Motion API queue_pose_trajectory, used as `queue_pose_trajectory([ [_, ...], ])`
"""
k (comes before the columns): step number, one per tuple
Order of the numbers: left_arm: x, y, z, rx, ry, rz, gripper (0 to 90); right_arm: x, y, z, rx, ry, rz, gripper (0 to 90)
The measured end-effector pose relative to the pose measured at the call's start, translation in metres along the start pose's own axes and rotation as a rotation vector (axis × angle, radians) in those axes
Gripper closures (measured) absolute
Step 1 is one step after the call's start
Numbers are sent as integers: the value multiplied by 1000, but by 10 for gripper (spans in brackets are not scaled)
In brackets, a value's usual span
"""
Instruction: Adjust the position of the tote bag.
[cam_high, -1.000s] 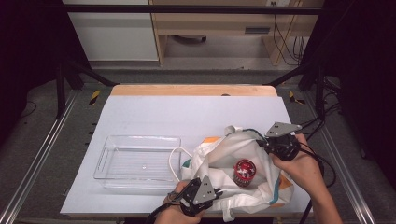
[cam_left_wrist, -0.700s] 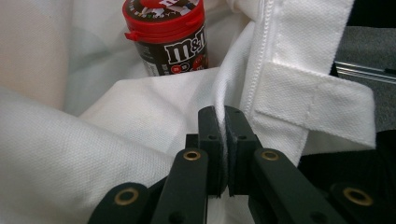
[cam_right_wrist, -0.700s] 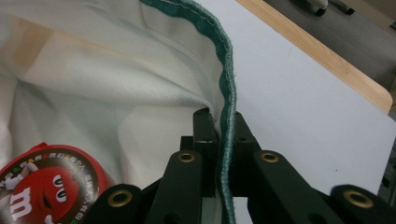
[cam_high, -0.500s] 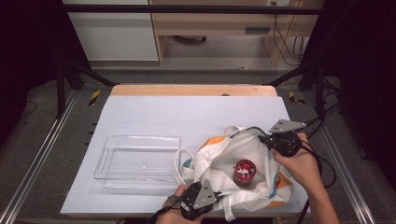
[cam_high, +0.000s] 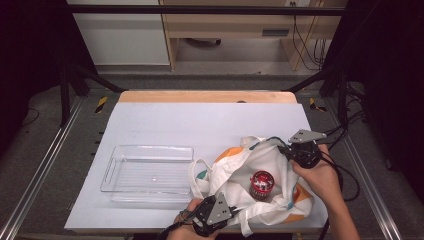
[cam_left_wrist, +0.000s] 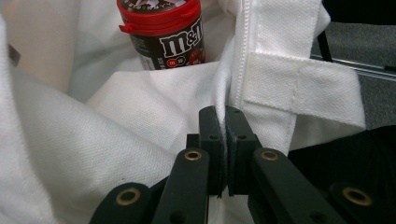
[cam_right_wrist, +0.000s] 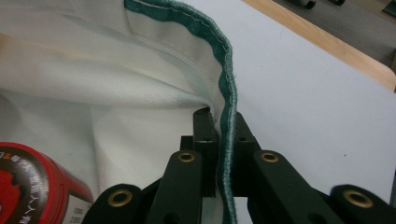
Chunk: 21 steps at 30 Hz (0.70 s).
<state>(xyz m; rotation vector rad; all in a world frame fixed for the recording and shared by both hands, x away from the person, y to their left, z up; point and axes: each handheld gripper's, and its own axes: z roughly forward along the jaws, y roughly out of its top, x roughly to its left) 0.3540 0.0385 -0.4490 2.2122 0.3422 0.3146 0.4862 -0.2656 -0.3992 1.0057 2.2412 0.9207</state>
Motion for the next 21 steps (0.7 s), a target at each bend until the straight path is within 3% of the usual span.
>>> queue_pose_trajectory([
  [7,1,-1,1,0,-7,-5,877,-3,-12,8,7,2,34,855],
  [11,2,-1,1,-1,-7,-10,877,-2,-16,13,22,-11,23,855],
  [21,2,-1,1,1,-16,-13,878,-2,-12,8,-6,-23,19,856],
])
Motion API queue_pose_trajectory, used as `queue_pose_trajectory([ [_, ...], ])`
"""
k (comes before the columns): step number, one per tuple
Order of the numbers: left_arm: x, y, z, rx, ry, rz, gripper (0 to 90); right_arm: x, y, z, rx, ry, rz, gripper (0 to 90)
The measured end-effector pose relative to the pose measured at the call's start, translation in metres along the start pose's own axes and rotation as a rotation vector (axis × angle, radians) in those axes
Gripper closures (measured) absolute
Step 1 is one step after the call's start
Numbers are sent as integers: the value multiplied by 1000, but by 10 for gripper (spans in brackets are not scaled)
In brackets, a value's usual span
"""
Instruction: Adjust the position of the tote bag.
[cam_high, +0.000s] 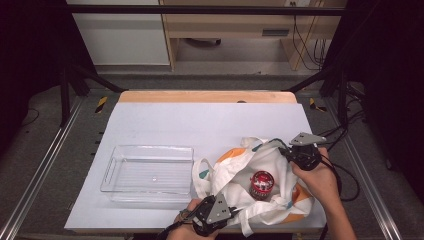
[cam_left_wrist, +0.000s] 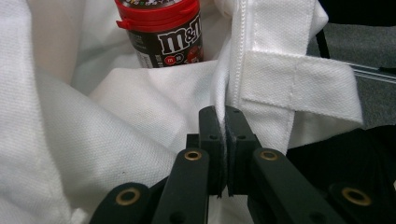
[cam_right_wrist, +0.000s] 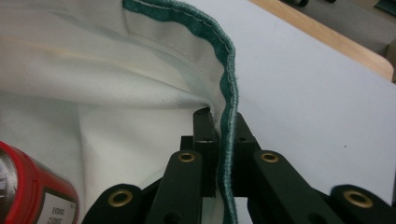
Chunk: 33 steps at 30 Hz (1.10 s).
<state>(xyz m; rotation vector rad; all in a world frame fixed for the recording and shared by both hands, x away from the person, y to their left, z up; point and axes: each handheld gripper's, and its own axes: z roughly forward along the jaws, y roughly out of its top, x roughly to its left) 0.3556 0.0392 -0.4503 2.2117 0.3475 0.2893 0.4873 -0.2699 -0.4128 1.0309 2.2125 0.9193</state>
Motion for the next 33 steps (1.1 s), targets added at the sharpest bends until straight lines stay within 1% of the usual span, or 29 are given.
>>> queue_pose_trajectory([
  [6,-1,0,0,8,-1,15,878,-1,12,-8,-8,-19,-27,856],
  [9,-1,0,0,8,-2,15,879,-4,14,-7,4,-35,-20,857],
  [15,0,0,0,13,-1,19,879,-7,12,1,20,-37,-11,856],
  [18,0,-1,1,9,-1,12,879,-9,10,5,29,-38,5,857],
  [25,-1,-1,2,18,-3,16,880,-10,11,9,33,-52,13,856],
  [27,-2,-1,2,21,-3,19,880,-10,10,10,41,-55,22,857],
  [29,-2,-1,3,22,-3,19,880,-9,9,12,50,-62,17,857],
  [33,-3,-2,4,26,1,23,880,-11,6,18,72,-63,24,856],
])
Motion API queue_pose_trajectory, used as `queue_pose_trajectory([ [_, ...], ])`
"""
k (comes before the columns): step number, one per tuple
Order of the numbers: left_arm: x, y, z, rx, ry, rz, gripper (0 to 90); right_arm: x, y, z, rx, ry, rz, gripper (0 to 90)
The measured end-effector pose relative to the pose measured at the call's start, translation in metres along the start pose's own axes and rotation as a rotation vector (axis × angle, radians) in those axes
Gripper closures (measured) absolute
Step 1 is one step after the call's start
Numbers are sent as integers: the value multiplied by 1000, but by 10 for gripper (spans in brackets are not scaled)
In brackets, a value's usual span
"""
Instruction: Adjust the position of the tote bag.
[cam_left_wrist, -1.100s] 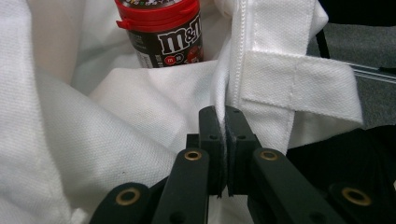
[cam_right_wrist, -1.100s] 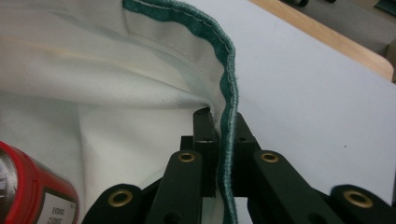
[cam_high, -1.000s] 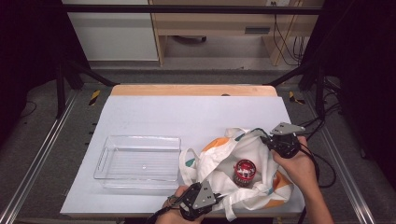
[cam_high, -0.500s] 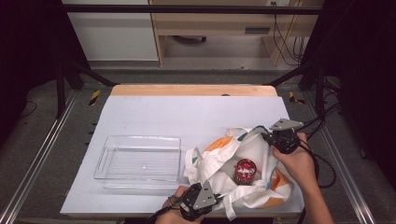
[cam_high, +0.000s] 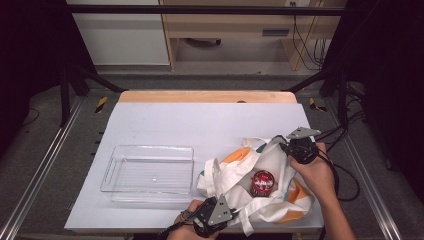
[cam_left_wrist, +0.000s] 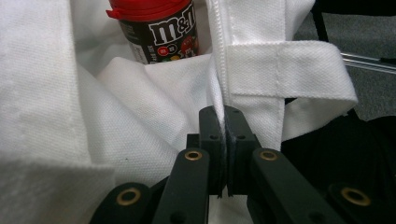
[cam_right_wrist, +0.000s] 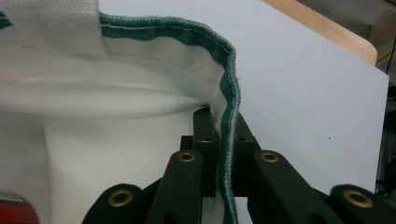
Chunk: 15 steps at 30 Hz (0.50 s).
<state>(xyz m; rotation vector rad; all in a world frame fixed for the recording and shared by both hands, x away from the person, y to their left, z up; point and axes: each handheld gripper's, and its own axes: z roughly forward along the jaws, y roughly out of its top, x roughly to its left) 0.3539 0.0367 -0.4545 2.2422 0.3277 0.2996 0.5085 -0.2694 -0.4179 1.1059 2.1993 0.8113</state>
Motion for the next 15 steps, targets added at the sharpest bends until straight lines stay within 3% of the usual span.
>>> queue_pose_trajectory([
  [15,0,-2,3,8,-6,0,880,-3,-11,16,45,14,28,852],
])
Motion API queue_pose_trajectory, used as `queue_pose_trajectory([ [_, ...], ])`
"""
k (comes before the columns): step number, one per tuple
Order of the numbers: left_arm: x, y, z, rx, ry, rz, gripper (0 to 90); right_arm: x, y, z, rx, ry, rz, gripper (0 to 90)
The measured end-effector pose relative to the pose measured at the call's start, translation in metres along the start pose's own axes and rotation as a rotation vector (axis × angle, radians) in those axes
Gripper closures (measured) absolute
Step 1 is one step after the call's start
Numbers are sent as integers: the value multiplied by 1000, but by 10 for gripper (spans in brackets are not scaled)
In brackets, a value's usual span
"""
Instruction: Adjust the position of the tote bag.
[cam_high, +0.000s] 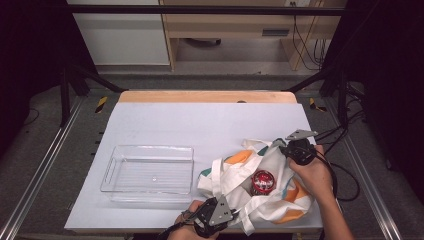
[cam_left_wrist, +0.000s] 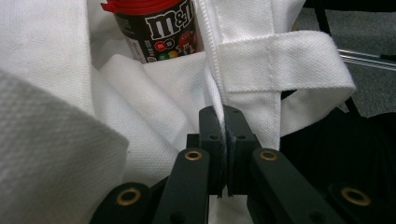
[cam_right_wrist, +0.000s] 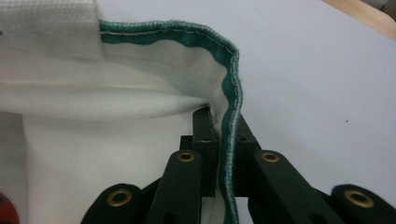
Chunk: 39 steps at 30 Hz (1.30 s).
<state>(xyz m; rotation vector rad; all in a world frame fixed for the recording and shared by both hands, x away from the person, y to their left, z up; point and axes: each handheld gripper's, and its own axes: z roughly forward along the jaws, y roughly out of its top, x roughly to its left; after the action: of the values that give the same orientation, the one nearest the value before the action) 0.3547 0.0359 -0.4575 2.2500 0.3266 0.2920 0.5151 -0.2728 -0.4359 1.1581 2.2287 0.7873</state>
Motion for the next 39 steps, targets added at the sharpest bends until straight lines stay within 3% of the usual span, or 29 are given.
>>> queue_pose_trajectory([
  [15,-2,-3,3,12,0,5,880,2,-7,9,33,-10,16,835],
  [19,-1,-3,3,3,4,-6,875,4,-13,11,42,-17,10,773],
  [21,-1,-2,3,-1,6,-11,865,4,-13,6,40,-25,6,690],
  [24,1,-1,0,-30,1,-27,811,4,-10,-6,18,-48,20,560],
  [27,2,1,-2,-48,9,-33,767,4,-6,-24,-40,-78,51,411],
  [29,3,4,-6,-57,20,-34,727,6,-4,-38,-83,-74,69,359],
  [35,8,20,-24,-103,48,-40,667,19,-5,-77,-133,-94,71,290],
  [39,13,40,-40,-142,64,-28,640,28,-6,-101,-165,-105,127,311],
])
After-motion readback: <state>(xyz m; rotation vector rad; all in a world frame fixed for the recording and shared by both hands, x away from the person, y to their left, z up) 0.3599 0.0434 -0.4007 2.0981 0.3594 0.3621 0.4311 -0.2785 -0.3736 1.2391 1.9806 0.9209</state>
